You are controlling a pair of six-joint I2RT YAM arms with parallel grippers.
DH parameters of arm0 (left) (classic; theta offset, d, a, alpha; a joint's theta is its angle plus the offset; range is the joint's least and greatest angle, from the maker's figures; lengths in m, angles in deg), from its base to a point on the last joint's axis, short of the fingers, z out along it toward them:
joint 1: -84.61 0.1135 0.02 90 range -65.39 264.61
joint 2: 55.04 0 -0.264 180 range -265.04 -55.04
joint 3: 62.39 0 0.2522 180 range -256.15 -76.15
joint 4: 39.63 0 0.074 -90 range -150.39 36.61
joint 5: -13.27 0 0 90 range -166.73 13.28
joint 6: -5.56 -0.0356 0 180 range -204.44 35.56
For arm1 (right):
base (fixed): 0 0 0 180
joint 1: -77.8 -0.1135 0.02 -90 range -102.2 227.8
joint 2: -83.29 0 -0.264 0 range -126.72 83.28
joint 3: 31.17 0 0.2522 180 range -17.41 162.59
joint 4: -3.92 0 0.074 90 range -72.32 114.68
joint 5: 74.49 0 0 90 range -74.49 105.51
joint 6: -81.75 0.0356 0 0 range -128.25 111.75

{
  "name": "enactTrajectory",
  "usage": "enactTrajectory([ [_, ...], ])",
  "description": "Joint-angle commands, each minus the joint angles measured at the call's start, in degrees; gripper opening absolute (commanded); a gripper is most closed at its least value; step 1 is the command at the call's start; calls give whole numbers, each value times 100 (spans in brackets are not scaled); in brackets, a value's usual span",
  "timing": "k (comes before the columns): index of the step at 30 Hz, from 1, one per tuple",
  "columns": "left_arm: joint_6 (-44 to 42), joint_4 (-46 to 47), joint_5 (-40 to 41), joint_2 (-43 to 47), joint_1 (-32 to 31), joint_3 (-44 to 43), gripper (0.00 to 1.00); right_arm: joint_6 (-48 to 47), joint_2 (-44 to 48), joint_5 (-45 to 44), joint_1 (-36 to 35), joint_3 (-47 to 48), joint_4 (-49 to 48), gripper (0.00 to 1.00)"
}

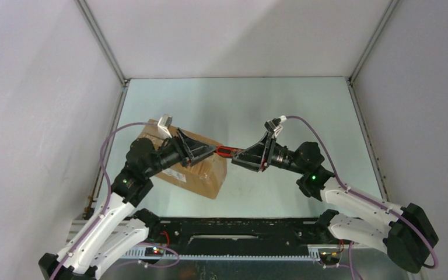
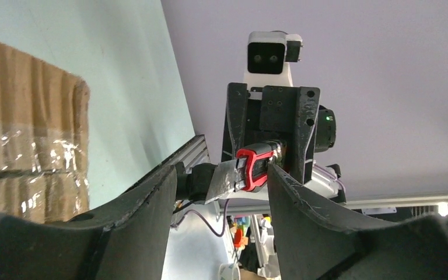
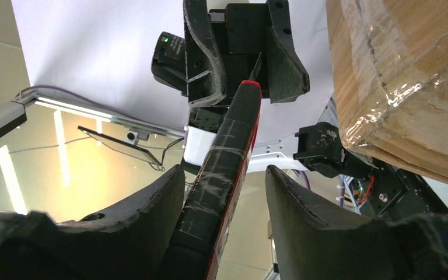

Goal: Unpack the express box
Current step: Adjust the knife.

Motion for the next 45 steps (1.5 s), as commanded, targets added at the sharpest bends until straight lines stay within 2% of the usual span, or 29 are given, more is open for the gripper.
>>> enactTrajectory([
  [1, 330, 959, -283, -135, -21, -20, 61, 120, -81, -53, -93, 117, -686, 0],
  [4, 600, 1380, -337, -222, -118, 66, 59, 179, -178, -71, -122, 113, -783, 0],
  [8, 618, 1363, -302, -337, -285, 21, 57, 247, -223, -143, -92, 163, -970, 0],
  [11, 760, 1536, -298, -361, -323, 97, 51, 230, -280, -137, -138, 225, -946, 0],
  [13, 840, 1604, -288, -400, -351, 104, 43, 220, -336, -146, -161, 219, -956, 0],
  [15, 892, 1705, -289, -428, -398, 117, 26, 230, -382, -137, -177, 224, -1029, 0],
  [16, 935, 1744, -284, -434, -399, 129, 12, 230, -386, -138, -175, 219, -1017, 0],
  [17, 991, 1763, -272, -430, -405, 145, 2, 221, -374, -128, -166, 218, -961, 0],
  [18, 1046, 1791, -253, -400, -405, 166, 0, 217, -352, -112, -148, 217, -896, 6],
  [21, 1154, 1741, -56, -218, -348, 266, 0, 182, -167, -102, -43, 174, -655, 47],
  [22, 1221, 1776, -13, -117, -293, 331, 0, 167, -61, -115, 1, 147, -560, 58],
  [23, 1265, 1783, 9, -53, -227, 381, 0, 120, 41, -112, 35, 125, -457, 64],
  [28, 1228, 1606, 209, 197, -33, 415, 0, 44, 295, -133, 84, 26, -180, 69],
  [31, 1029, 1330, 195, 153, -10, 270, 0, 59, 270, -67, 76, -2, -210, 68],
  [33, 838, 1130, 228, 135, -10, 160, 0, 95, 218, -41, 38, -2, -303, 61],
  [35, 687, 967, 191, 90, -10, 28, 0, 104, 202, -33, 15, -2, -341, 58],
  [41, 211, 382, 98, -57, -37, -316, 0, 154, 89, 35, 22, -2, -406, 26],
  [44, 170, 336, 61, -51, -27, -298, 0, 84, 131, 47, 51, -2, -249, 22],
  [45, 168, 334, 70, -43, -27, -285, 0, 51, 165, 48, 63, -2, -201, 18],
])
